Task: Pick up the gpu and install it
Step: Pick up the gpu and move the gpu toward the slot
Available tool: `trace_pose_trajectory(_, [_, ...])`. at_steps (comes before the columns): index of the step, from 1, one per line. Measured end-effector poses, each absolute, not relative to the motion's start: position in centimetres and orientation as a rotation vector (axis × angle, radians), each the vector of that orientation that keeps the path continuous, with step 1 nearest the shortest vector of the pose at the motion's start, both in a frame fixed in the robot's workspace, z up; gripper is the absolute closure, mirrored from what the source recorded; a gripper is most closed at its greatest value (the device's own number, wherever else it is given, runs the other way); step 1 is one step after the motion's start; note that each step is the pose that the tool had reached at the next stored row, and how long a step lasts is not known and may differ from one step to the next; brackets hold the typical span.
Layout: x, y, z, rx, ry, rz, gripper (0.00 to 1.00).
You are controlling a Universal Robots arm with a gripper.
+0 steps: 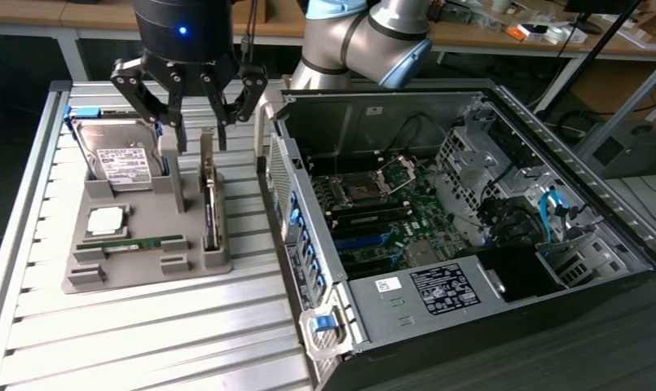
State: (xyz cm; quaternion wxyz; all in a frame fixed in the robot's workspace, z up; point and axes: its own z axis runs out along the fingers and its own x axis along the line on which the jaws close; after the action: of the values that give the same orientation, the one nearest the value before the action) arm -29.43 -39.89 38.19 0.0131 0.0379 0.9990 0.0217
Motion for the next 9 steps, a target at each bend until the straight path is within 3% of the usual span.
trace_pose_trajectory(9, [-29.43, -39.89, 37.95, 0.118, 3.112, 0.068, 0.52])
